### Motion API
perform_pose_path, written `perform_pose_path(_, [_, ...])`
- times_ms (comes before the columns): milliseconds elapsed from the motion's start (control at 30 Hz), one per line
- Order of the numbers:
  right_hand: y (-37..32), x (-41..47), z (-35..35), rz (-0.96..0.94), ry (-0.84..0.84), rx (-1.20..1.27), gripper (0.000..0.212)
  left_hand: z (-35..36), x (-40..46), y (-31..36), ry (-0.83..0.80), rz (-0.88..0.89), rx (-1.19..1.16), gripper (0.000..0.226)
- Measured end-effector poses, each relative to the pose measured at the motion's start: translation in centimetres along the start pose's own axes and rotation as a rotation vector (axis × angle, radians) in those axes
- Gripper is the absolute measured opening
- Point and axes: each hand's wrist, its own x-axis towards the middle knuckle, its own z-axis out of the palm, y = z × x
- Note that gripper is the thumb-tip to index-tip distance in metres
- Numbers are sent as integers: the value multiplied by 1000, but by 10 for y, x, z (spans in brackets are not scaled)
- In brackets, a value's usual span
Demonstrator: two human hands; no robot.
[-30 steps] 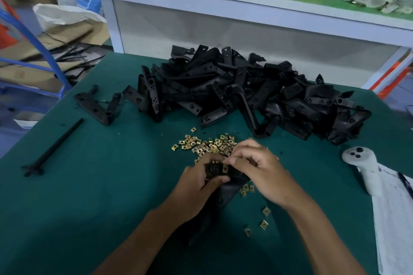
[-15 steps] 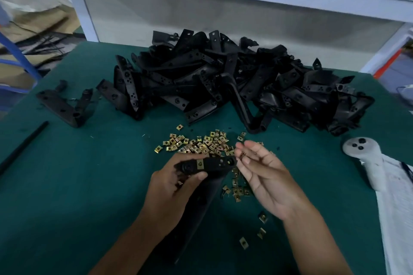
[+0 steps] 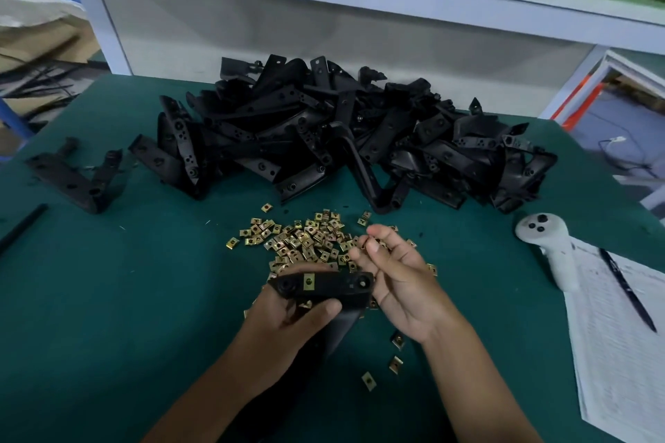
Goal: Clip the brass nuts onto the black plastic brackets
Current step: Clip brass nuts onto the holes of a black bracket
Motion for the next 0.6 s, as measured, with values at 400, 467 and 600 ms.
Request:
perform_pose_path(400, [2,-2,-2,-48,-3,-96,17,-8,1,-4,4,-32,134,24])
perform_pose_path(467, [2,-3,-2,-52,-9,-117,15,-6,0,-3,-26,-14,147,21])
perform_pose_path(600, [1,-3,-3,-45,-1,-141,16,-6,0,0,-14,5,200,19])
